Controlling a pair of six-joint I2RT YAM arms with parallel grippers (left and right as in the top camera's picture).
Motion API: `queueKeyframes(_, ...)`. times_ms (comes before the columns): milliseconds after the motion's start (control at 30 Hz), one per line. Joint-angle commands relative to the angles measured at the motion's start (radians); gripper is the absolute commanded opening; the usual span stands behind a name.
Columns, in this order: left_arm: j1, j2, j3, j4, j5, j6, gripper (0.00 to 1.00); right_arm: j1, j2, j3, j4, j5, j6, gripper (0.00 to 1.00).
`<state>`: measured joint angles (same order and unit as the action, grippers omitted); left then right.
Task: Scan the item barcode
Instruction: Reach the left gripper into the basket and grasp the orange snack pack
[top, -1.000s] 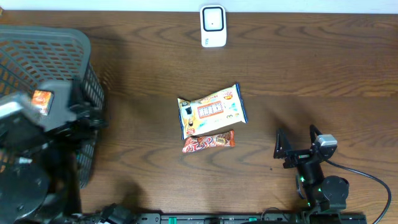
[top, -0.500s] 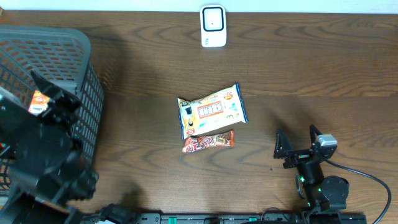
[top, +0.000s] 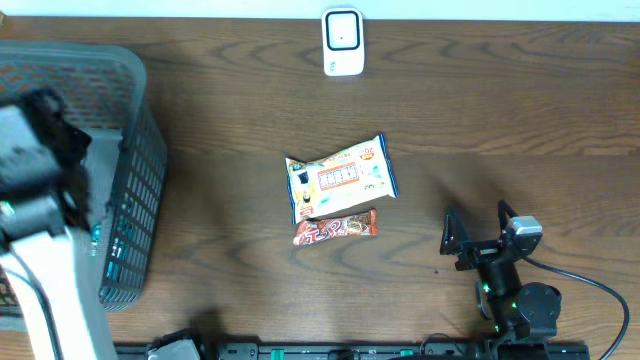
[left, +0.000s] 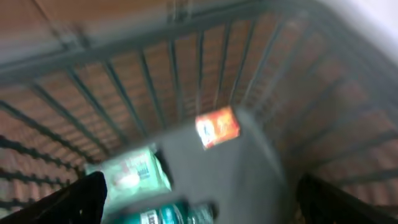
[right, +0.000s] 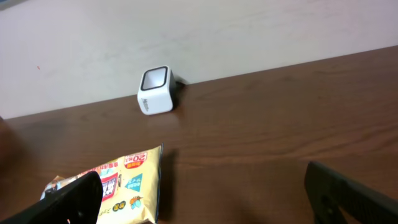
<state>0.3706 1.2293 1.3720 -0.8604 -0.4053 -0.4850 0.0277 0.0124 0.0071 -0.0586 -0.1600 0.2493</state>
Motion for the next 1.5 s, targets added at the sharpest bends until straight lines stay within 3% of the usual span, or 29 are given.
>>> queueKeyframes(0,0.125,0.124,0.007,-0.011,0.346,-0.051,0.98,0.011,-0.004,-0.002,-0.004,0.005,0.005,0.99)
queueKeyframes(300,0.163,0.423,0.006,0.083,0.321,-0.048,0.98,0.011,-0.004,-0.002,-0.004,0.004,0.004,0.99)
queueKeyframes(567,0.163,0.603,0.006,0.187,0.211,-0.048,0.99,0.011,-0.004,-0.002,-0.004,0.004,0.005,0.99)
queueKeyframes(1067,0.163,0.739,-0.034,0.429,0.201,-0.109,0.98,0.011,-0.004,-0.002,-0.004,0.004,0.005,0.99)
queueKeyframes(1400,0.163,0.840,-0.034,0.481,0.184,-0.119,0.98,0.011,-0.004,-0.002,-0.004,0.005,0.005,0.99)
queueKeyframes(1467,0.163,0.855,-0.034,0.479,0.183,-0.117,0.92,0.011,-0.004,-0.002,-0.004,0.004,0.004,0.99)
